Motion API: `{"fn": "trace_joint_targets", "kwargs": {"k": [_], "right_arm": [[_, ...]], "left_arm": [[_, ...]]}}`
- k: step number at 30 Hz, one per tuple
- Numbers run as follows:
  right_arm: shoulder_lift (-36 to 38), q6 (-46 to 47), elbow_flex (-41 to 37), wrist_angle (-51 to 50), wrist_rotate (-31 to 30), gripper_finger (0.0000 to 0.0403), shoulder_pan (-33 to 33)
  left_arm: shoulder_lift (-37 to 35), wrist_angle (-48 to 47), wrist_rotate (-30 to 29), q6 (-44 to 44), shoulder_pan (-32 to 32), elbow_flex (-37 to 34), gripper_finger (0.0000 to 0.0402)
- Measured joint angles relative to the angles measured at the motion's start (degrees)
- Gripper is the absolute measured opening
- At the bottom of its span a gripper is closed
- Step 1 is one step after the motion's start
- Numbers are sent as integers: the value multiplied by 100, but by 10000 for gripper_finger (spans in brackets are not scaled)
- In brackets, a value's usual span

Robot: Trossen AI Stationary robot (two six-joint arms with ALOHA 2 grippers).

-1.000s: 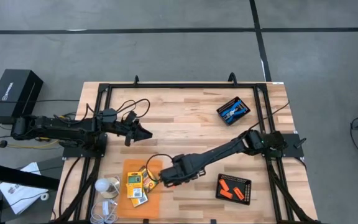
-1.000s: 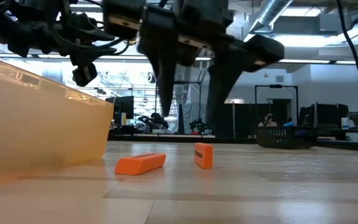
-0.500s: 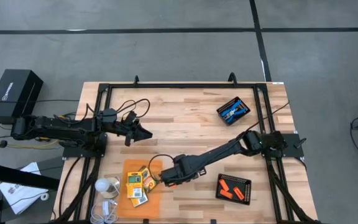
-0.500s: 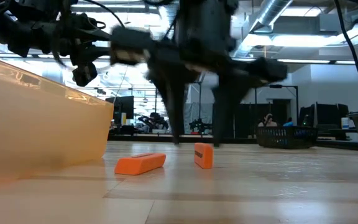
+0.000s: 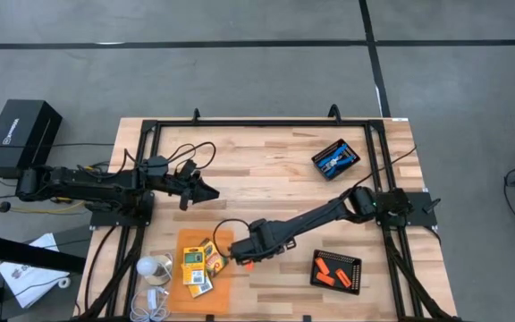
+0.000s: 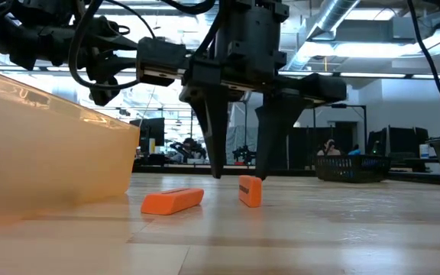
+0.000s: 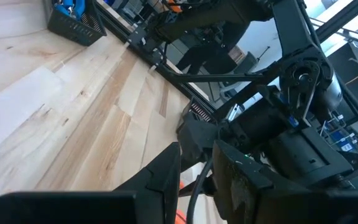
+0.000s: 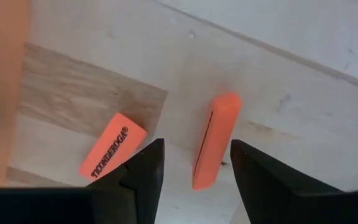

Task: Pick & Place School Supplies
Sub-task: Put the orange eraser into the bottom black bin

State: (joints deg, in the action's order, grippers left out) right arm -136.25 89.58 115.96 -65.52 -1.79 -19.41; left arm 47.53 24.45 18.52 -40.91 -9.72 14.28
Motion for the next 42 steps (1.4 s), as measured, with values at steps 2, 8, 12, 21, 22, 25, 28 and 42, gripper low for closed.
{"fn": "trace_joint_targets", "kwargs": {"k": [2, 8, 12, 21, 22, 25, 28, 42], "right_arm": [[0, 0, 0, -6, -20, 176, 11], [13, 41, -281, 241, -123, 175, 47], [44, 136, -639, 581, 201, 170, 34], [49, 67, -786, 643, 213, 80, 7], [47, -3, -787, 648, 212, 49, 8], [41, -186, -787, 662, 194, 23, 33], [68, -289, -793, 669, 220, 25, 84], [1443, -876, -815, -932, -1179, 24, 295]], "left_arm": [[0, 2, 0, 0, 0, 0, 90], [0, 0, 0, 0, 0, 0, 90], [0, 0, 7, 0, 0, 0, 90], [0, 0, 35, 0, 0, 0, 90], [0, 0, 35, 0, 0, 0, 90], [0, 0, 35, -1, 0, 0, 90], [0, 0, 35, -2, 0, 0, 90], [0, 2, 4, 13, 0, 0, 90]]}}
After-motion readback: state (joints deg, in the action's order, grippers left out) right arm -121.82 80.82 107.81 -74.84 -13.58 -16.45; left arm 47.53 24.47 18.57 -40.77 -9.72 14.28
